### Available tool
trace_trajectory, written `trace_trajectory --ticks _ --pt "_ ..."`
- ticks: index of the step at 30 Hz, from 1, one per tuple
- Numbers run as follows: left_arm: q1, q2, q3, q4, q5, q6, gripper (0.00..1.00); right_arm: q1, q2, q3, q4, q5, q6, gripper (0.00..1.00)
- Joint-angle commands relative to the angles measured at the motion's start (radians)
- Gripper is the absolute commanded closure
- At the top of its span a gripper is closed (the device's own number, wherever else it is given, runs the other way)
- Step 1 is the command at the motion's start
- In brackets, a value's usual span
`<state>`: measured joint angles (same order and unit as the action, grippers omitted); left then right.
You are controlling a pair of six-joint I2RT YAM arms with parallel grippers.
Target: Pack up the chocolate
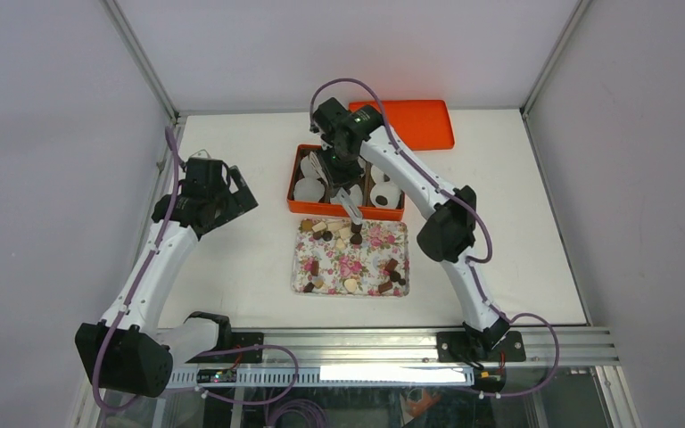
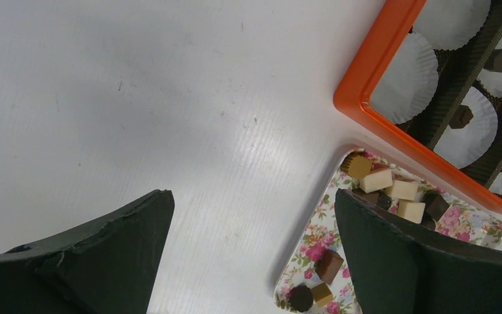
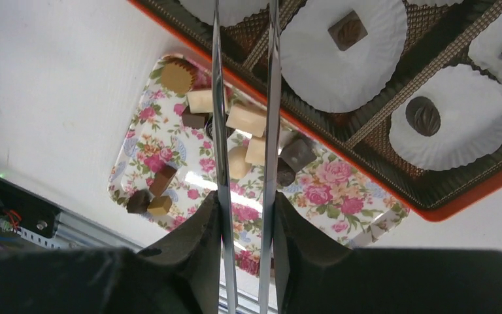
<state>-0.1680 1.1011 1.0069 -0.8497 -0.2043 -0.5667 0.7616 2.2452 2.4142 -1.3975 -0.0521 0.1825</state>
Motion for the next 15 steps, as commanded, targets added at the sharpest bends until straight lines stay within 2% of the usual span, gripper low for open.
trace_trajectory --ticks 1,15 --pt "0.024 -0.013 0.035 0.009 0.018 0.018 0.01 -0.016 0.031 0.087 0.079 -0.005 0.005 1.00" --pt "0.040 -0.030 0.013 -0.008 0.033 0.025 0.01 -0.044 0.212 0.179 0.224 0.044 0.058 0.98"
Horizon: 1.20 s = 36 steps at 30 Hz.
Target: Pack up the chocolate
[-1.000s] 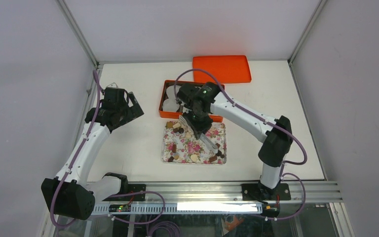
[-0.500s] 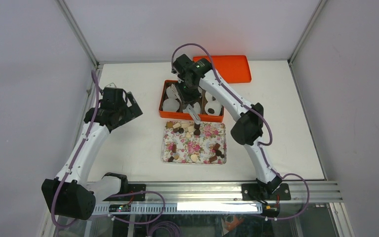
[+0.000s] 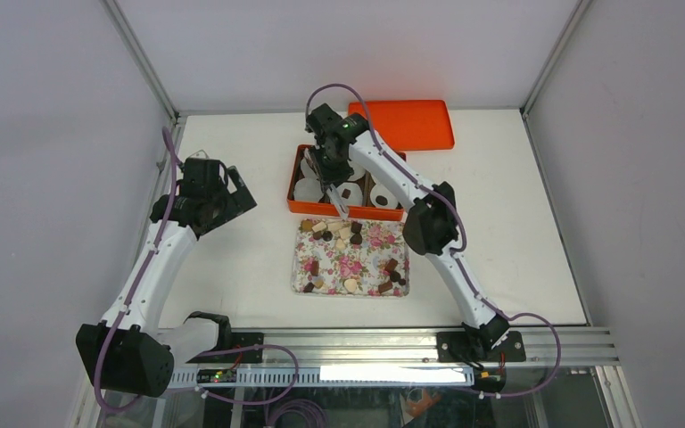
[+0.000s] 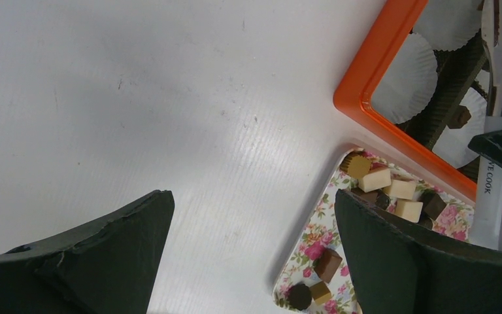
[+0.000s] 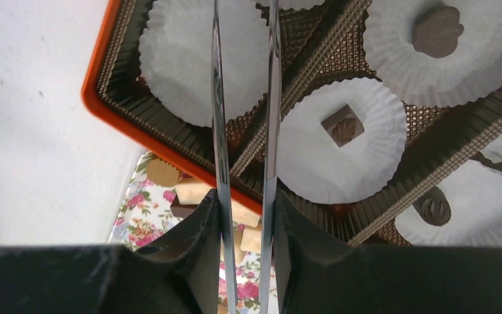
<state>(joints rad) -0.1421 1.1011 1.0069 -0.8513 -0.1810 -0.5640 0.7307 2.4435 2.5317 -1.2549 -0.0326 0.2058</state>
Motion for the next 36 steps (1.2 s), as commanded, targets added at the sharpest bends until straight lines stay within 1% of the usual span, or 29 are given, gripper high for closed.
trace_trajectory --ticks 1,4,12,15,18,21,28,30,36 --pt "0.016 -0.034 0.011 -0.008 0.007 0.023 0.01 -0.017 0.018 0.062 0.091 0.025 0.042 0.98" --pt "0.019 -0.037 0.008 -0.013 0.008 0.023 0.01 -0.023 0.032 0.064 0.106 0.025 0.065 0.97" --pt "0.022 -0.040 0.012 -0.022 0.005 0.023 0.01 -0.033 0.048 0.049 0.098 0.019 0.079 0.89" --pt "0.022 -0.037 0.014 -0.022 0.007 0.023 0.01 -0.035 0.042 0.034 0.106 -0.002 0.080 0.82" --pt "0.022 -0.036 0.015 -0.022 0.011 0.021 0.01 -0.034 0.042 0.033 0.103 -0.017 0.081 0.79" --pt "0.022 -0.034 0.014 -0.022 0.019 0.022 0.01 -0.036 0.043 0.029 0.101 -0.039 0.083 0.72" --pt "0.022 -0.079 -0.010 -0.042 0.018 0.017 0.01 -0.036 0.046 0.017 0.089 -0.055 0.086 0.66" --pt "0.022 -0.089 -0.017 -0.048 0.019 0.014 0.01 -0.036 0.039 0.011 0.091 -0.051 0.084 0.61" --pt "0.022 -0.115 -0.030 -0.062 0.017 0.008 0.01 -0.036 0.031 0.001 0.089 -0.049 0.083 0.60"
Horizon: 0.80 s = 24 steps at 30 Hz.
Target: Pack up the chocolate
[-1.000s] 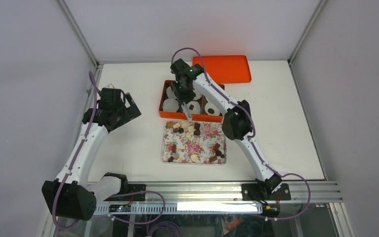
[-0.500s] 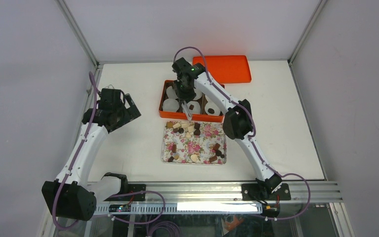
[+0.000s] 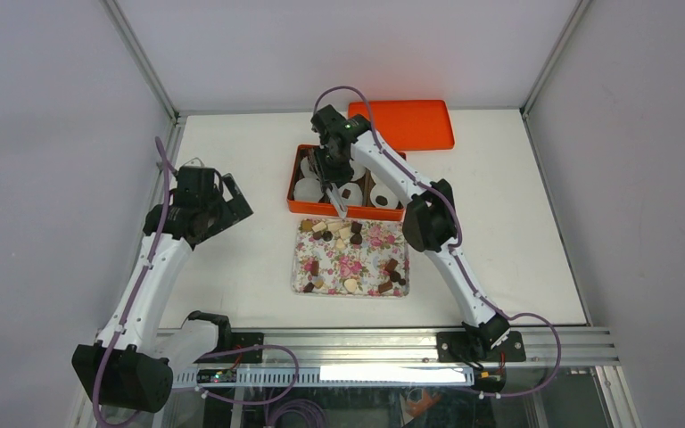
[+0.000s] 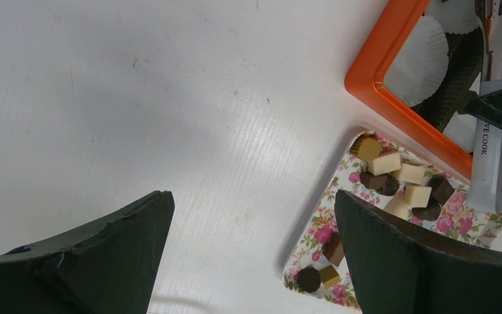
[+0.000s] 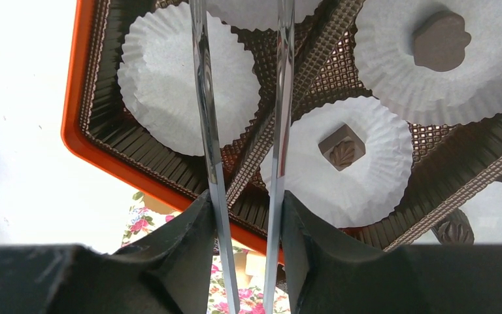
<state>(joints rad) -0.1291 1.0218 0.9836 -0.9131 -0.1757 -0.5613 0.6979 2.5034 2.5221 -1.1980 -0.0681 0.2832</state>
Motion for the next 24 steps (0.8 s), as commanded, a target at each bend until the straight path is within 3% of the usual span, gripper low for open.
trace_trajectory --ticks 1,8,13,24 --pt "0.009 -0.037 -0.009 -0.001 0.012 0.003 0.01 -0.003 -0.031 0.010 0.032 -0.012 0.005 0.60" --pt "0.009 -0.037 -0.010 -0.001 0.009 -0.003 0.01 -0.004 -0.102 -0.023 0.046 -0.020 -0.002 0.64" --pt "0.009 -0.037 0.000 -0.001 0.017 0.000 0.01 -0.002 -0.195 -0.066 0.048 -0.053 -0.006 0.74" --pt "0.009 -0.013 -0.012 0.015 0.033 -0.003 0.01 0.049 -0.666 -0.640 0.203 0.001 -0.024 0.79"
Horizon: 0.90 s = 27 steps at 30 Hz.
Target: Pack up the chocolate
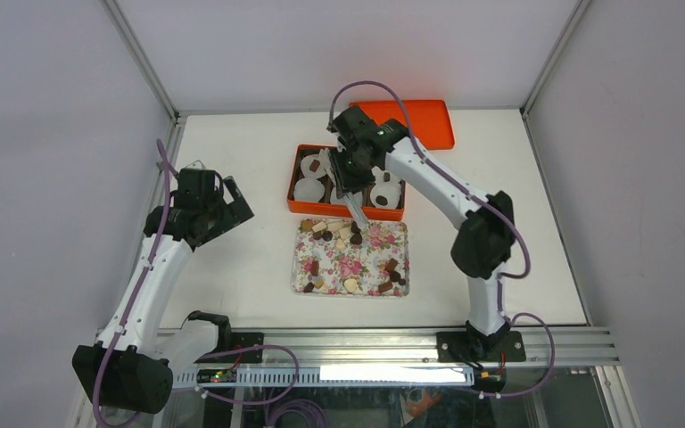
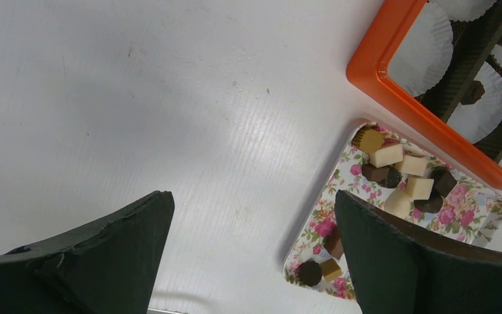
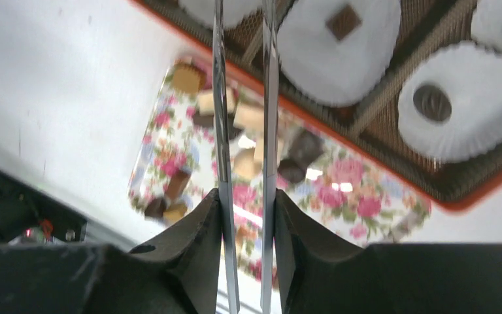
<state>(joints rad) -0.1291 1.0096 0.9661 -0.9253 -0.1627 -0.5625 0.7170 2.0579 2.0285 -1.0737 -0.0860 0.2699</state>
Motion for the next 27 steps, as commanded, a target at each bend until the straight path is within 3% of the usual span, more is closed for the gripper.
trace_trajectory --ticks 1,9,14,27 --pt "0.009 0.003 0.010 0.029 0.019 -0.001 0.01 0.037 -0.271 -0.229 0.082 0.029 -0.005 0.78" --pt "0.009 0.060 0.003 0.082 0.124 -0.024 0.01 0.075 -0.600 -0.635 0.030 0.042 0.125 0.77" --pt "0.009 0.088 -0.007 0.105 0.161 -0.015 0.01 0.119 -0.685 -0.786 0.003 0.052 0.224 0.74" --pt "0.009 0.116 0.010 0.115 0.246 0.036 0.01 0.121 -0.567 -0.785 0.053 0.017 0.227 0.67"
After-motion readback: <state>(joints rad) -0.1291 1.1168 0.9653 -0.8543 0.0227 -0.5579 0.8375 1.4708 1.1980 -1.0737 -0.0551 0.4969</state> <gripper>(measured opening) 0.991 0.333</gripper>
